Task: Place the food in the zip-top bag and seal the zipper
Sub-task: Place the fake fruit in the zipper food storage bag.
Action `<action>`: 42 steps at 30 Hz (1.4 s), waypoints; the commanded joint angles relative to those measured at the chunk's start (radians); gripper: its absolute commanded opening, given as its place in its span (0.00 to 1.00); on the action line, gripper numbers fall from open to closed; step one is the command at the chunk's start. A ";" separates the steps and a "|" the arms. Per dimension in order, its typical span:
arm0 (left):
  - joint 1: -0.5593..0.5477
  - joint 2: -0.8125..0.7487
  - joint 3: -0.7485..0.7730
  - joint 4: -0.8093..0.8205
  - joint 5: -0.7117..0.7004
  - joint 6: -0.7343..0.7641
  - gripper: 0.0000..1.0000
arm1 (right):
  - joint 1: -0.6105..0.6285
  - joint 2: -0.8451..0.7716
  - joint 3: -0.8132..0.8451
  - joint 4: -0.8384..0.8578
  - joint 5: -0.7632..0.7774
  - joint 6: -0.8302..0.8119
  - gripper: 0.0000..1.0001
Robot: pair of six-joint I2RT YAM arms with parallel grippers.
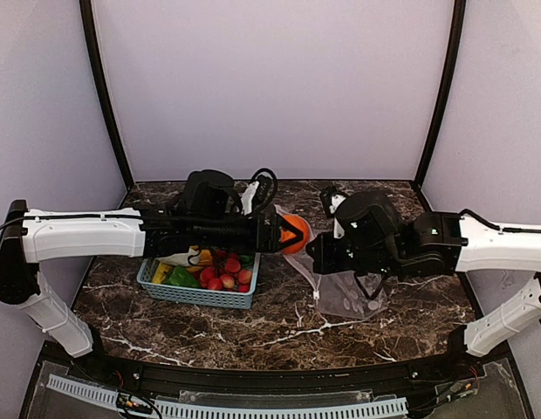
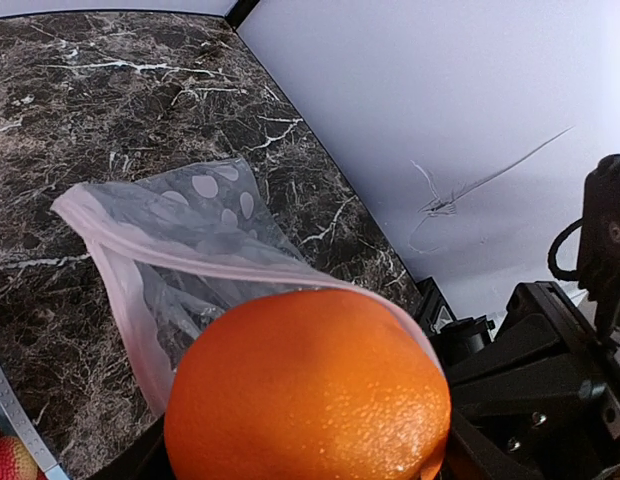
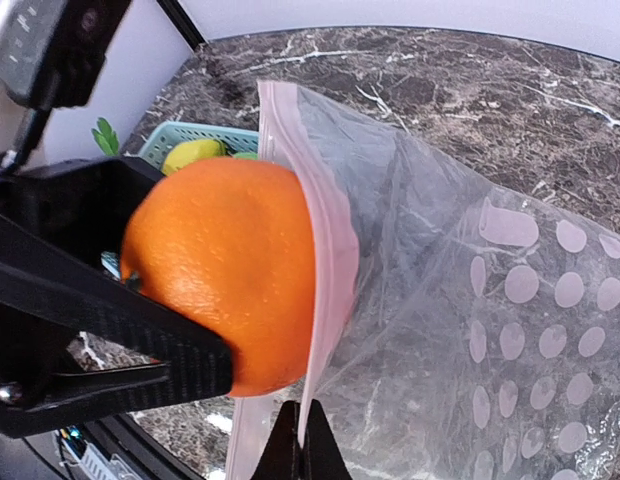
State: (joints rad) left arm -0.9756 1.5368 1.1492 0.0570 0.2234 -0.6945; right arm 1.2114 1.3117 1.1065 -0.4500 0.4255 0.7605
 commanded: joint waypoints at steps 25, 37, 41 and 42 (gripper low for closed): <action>-0.047 0.113 0.102 -0.111 -0.050 0.034 0.85 | -0.024 -0.032 -0.041 0.152 -0.122 -0.035 0.00; -0.047 0.084 0.098 -0.137 -0.061 0.039 0.99 | -0.036 -0.058 -0.063 0.144 -0.113 -0.019 0.00; -0.046 0.067 0.099 -0.154 -0.068 0.047 0.99 | -0.036 -0.057 -0.065 0.134 -0.103 -0.014 0.00; -0.047 0.063 0.101 -0.161 -0.071 0.050 0.99 | -0.037 -0.057 -0.065 0.127 -0.096 -0.013 0.00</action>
State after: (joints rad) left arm -1.0119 1.6547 1.2282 -0.0624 0.1440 -0.6724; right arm 1.1870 1.2690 1.0554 -0.3279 0.3092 0.7372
